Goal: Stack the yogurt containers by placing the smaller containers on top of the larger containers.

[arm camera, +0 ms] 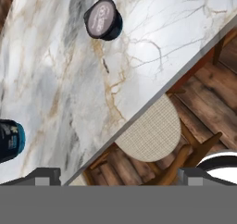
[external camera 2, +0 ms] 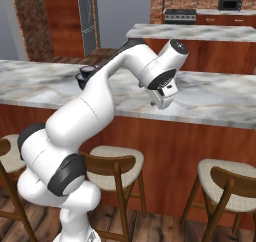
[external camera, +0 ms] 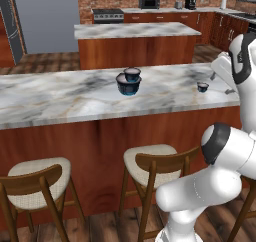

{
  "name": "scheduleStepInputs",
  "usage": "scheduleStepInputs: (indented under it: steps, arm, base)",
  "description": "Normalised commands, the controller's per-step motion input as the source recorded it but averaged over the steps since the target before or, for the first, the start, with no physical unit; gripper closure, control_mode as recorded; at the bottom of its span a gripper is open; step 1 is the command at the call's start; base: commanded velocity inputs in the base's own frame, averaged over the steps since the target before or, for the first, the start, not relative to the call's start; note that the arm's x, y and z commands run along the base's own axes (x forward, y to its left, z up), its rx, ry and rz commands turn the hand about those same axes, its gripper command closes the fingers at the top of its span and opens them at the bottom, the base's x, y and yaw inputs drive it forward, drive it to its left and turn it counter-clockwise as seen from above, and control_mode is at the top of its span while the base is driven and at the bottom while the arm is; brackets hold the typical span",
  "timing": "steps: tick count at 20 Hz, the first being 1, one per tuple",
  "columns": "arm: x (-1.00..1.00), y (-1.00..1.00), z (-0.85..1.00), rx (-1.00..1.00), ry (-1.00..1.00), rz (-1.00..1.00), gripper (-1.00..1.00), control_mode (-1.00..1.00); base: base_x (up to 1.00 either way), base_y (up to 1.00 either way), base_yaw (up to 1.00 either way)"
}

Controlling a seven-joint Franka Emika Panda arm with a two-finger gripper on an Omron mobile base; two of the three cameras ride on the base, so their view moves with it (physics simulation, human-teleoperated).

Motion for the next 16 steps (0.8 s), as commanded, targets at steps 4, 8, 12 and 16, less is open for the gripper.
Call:
scheduleStepInputs:
  steps: [4, 8, 12, 16]
  arm:
    - [0.0, -0.22, -0.11, 0.0, 0.0, 0.02, -1.0, -1.0]
    - [0.0, -0.11, -0.07, 0.0, -0.01, 0.03, -1.0, -1.0]
    - [0.21, 0.0, -0.03, 0.0, -0.01, 0.05, -1.0, -1.0]
    - [0.31, 0.0, -0.1, 0.0, 0.0, 0.06, -1.0, -1.0]
  base:
    - [0.0, 0.0, 0.0]
    - [0.0, 0.0, 0.0]
    - [0.0, 0.0, 0.0]
    - [0.0, 0.0, 0.0]
